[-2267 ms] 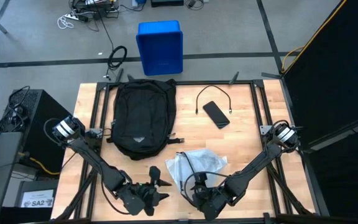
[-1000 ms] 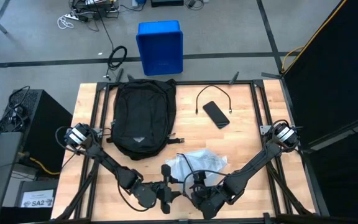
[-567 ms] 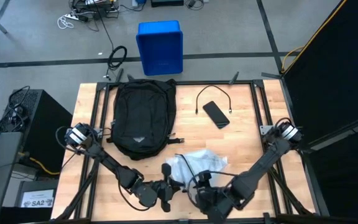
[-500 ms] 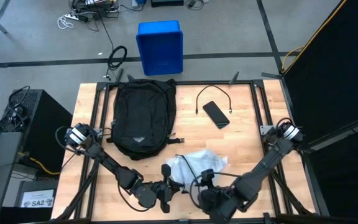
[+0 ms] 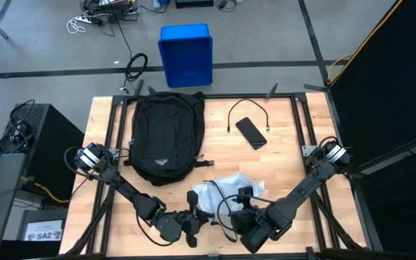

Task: Unpack backpack
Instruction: Close the zip bag

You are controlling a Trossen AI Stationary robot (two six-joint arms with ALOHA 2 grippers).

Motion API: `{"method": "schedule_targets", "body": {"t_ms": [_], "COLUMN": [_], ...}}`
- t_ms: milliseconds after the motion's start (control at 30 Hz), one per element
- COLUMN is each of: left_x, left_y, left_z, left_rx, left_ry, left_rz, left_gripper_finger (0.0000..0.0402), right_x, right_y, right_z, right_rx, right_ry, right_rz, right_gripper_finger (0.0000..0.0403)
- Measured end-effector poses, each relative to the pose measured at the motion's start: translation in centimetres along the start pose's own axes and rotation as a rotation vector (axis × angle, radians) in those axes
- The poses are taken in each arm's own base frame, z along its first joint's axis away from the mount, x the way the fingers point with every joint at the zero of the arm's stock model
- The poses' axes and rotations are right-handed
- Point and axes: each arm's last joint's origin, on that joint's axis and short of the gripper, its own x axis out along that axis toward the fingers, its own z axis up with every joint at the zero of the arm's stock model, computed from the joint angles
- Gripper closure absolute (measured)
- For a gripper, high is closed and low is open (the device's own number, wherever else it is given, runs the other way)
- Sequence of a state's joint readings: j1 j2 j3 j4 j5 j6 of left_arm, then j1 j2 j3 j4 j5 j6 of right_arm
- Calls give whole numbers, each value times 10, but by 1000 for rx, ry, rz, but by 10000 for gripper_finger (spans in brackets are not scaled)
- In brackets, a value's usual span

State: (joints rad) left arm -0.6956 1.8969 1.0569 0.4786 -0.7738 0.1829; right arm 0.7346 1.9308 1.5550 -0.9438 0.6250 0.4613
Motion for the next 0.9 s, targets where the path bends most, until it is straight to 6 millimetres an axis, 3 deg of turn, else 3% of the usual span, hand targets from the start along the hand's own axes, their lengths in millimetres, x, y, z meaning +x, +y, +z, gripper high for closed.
{"method": "schedule_targets", "body": {"t_ms": [100,200,467,700,900], "left_x": [0,0,0,0,-3], "left_y": [0,0,0,0,-1], "left_z": [0,0,0,0,-1], "left_rx": [0,0,0,2,27], "left_ry": [0,0,0,2,25], "left_rz": [0,0,0,0,-8], "left_gripper_finger": [402,402,402,402,402], "right_x": [5,10,18,16,-8], "right_y": [-4,-7,-12,-10,-6], "right_z": [0,0,-2,-4,-3], "right_rx": [5,8,17,9,-2], "right_ry": [18,31,107,106,78], "right_rz": [8,8,82,67,-29], "right_gripper_finger": [130,166,380,401,403]}}
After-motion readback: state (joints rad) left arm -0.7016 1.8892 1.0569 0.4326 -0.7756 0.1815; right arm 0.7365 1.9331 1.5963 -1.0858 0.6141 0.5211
